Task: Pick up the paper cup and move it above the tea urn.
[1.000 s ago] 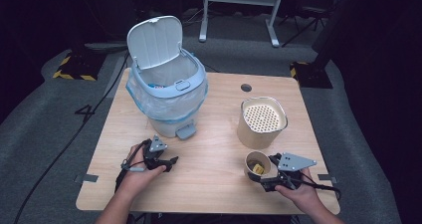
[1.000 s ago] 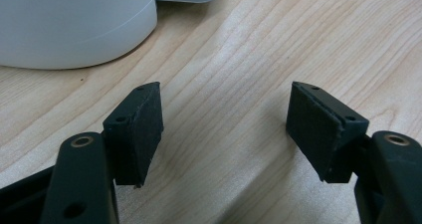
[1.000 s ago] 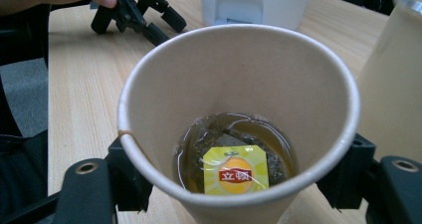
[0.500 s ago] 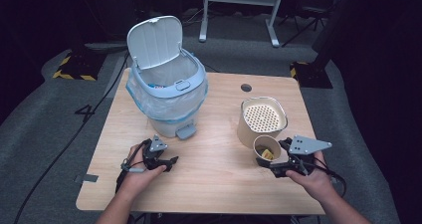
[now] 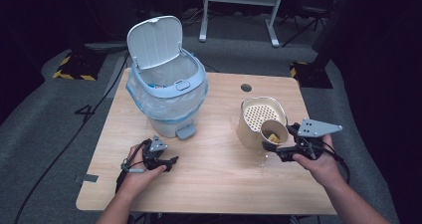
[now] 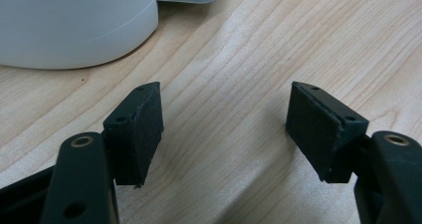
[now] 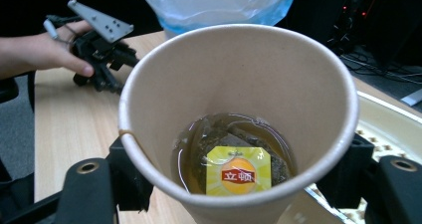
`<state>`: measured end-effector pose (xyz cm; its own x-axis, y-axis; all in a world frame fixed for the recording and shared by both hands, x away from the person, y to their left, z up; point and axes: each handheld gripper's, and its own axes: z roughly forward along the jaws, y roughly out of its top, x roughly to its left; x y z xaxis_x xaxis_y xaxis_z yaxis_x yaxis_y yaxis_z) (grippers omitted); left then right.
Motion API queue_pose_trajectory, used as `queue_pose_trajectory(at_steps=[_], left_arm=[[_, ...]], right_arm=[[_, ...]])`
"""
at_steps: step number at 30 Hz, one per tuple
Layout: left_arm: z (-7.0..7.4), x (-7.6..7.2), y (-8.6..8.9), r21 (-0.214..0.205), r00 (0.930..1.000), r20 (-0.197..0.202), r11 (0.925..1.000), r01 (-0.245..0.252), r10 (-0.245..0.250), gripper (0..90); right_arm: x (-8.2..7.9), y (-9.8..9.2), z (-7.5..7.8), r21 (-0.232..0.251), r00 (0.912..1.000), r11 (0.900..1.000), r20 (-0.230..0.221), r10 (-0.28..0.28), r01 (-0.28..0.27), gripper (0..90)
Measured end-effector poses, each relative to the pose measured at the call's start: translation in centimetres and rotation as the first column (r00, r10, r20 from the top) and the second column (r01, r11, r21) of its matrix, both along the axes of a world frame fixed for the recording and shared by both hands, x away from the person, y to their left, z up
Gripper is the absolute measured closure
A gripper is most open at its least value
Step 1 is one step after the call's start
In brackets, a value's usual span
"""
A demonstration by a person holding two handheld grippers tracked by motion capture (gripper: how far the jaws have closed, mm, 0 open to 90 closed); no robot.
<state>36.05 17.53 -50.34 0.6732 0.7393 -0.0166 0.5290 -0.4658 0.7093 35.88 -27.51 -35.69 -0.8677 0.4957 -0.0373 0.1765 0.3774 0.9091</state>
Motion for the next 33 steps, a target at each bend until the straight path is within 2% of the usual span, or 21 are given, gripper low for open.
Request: queue_pose_trajectory(at_steps=[14,18,28,33], left_arm=[[0.0,0.0,0.0,0.0,1.0,0.0,1.0,0.0,0.0,31.1],[0.0,0.0,0.0,0.0,1.0,0.0,1.0,0.0,0.0,31.1],[0.0,0.0,0.0,-0.001,1.0,0.0,1.0,-0.001,0.001,31.1],[0.0,0.0,0.0,0.0,1.0,0.0,1.0,0.0,0.0,31.1]], right_arm=[[3.4,-0.7,2.1,0.027,0.9992,0.9989,0.009,-0.038,0.038,29.9],[4.9,-1.0,2.6,0.03,0.998,0.9976,0.009,-0.062,0.062,30.0],[7.4,-1.6,2.6,0.02,0.9943,0.9941,0.007,-0.107,0.106,29.8],[8.6,-1.9,2.3,0.037,0.9913,0.9908,-0.021,-0.13,0.13,29.8]])
